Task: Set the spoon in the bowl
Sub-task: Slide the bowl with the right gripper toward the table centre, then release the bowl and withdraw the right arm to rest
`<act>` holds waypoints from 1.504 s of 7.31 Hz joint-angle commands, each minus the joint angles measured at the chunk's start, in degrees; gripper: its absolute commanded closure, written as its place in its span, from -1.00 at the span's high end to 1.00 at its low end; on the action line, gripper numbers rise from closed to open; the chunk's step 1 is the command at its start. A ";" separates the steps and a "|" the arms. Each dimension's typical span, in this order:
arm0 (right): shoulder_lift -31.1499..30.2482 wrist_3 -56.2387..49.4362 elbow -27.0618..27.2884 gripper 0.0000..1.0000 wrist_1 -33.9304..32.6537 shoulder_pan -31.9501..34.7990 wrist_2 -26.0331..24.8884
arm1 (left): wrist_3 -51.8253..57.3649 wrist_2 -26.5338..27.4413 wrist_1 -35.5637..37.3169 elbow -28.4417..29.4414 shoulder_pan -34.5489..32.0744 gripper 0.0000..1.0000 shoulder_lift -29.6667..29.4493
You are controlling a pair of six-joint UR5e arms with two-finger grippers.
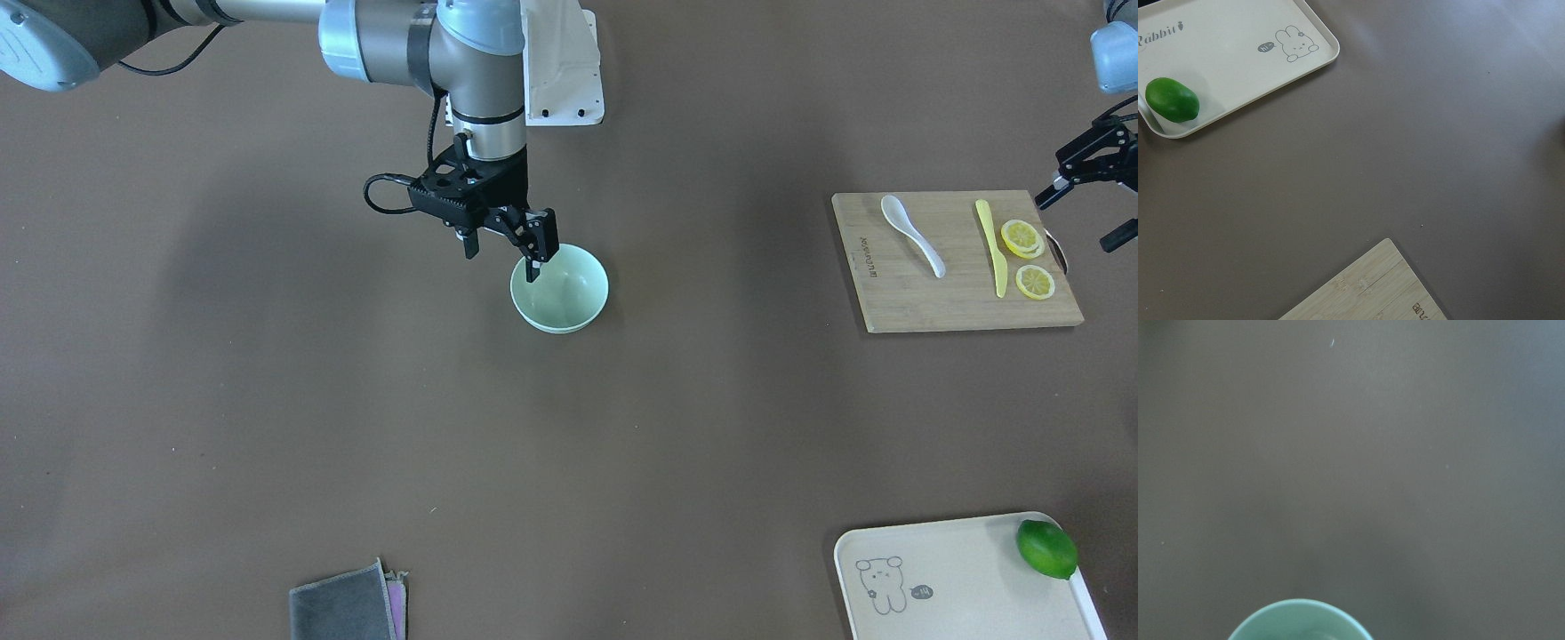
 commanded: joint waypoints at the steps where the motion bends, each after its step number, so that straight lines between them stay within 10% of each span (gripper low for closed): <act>1: -8.87 -13.60 10.12 1.00 -1.46 8.73 9.49 | -26.67 14.76 -8.15 -0.49 11.76 0.96 2.47; 7: -32.08 -73.23 13.77 1.00 -0.67 42.28 37.96 | -47.24 31.28 -14.07 -2.86 25.44 0.93 14.87; 11: -42.38 -92.75 13.50 1.00 -0.67 55.16 43.53 | -58.32 40.50 -15.41 -2.08 36.25 0.69 14.27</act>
